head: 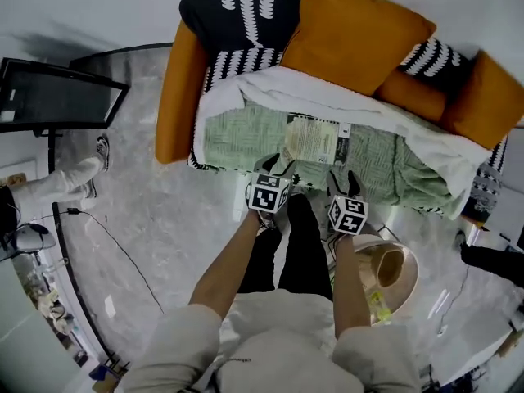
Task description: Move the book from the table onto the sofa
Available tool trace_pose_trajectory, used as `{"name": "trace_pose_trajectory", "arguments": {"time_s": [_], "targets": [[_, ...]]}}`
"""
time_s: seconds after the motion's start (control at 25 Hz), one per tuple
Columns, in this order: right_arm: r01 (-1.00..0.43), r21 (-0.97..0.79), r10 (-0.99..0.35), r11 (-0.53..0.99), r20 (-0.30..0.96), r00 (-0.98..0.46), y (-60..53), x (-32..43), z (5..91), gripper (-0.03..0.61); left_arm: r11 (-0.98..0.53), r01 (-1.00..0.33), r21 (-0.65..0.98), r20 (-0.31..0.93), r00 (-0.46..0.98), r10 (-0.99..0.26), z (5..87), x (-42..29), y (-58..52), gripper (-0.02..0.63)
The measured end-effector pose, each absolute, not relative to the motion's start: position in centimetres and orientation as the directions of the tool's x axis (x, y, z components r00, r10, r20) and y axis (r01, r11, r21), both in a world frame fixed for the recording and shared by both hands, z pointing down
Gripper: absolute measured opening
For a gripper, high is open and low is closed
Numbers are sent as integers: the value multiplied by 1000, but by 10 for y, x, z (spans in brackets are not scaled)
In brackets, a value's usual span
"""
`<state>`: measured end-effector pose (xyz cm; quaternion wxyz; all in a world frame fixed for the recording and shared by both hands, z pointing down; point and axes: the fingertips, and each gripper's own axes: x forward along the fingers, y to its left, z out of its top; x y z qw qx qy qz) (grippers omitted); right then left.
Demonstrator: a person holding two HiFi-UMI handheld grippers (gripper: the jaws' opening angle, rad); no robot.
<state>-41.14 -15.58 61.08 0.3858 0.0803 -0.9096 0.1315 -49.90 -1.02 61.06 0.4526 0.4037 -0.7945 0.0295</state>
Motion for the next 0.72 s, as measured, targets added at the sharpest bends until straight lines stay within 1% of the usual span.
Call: {"name": "trace_pose_trajectory", "arguments": {"time_s": [0.2, 0.4, 0.56, 0.72], "targets": [[-261, -154, -78, 953, 707, -703, -142, -375, 573, 262, 663, -694, 279, 709, -317, -630, 564, -477, 7, 207], [-265, -134, -107, 955, 679, -727, -116, -347, 531, 262, 650, -703, 289, 672, -335, -660, 524, -446, 32, 207], [-337, -157, -166, 928, 635, -755, -103, -322, 501, 262, 654, -692, 305, 637, -362, -681, 500, -434, 47, 207], [-383, -138, -223, 913, 618, -754, -82, -296, 486, 262, 639, -706, 305, 614, -366, -699, 476, -414, 61, 207]]}}
